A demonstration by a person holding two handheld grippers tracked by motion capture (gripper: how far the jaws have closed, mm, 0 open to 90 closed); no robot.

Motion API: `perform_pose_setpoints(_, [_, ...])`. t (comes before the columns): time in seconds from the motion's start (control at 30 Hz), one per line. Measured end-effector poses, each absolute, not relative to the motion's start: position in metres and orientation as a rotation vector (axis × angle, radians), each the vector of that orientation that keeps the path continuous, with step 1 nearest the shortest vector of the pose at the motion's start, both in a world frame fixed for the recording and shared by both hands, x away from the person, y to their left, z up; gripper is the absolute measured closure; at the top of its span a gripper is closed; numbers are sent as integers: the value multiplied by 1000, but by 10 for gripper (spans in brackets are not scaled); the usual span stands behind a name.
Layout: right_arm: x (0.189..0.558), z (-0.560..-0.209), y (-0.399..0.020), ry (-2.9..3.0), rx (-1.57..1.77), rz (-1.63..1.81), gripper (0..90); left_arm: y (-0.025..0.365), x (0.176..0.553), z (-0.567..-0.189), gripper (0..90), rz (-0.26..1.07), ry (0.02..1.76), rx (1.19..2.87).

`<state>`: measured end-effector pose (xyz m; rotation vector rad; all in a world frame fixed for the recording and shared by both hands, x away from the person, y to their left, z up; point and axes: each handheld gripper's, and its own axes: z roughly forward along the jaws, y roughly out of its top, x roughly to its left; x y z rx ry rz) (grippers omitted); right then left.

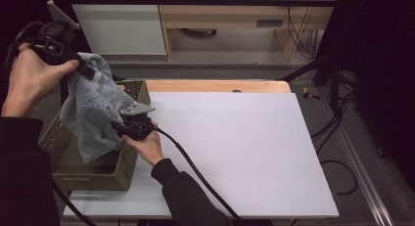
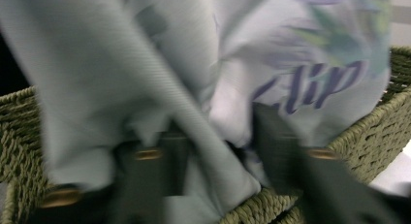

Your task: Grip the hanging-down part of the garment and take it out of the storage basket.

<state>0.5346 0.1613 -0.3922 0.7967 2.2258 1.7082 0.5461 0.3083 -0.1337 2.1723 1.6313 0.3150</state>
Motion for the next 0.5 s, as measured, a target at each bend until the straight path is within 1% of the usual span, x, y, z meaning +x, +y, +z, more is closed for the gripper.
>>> perform_pose_setpoints(0.03, [536, -392, 159, 2230, 792, 1702, 829, 311, 545, -134, 815, 313, 1632, 2169])
perform_pose_setpoints(0.07, [537, -392, 158, 2234, 787, 1710, 843, 311, 545, -134, 815, 313, 1632, 2169])
perform_pose_setpoints(0.17, [538, -391, 154, 2250, 765, 1711, 857, 317, 544, -135, 815, 311, 1634, 2158])
perform_pose_setpoints(0.5, [535, -377, 135, 2227, 747, 1752, 862, 322, 542, -133, 815, 327, 1631, 2128])
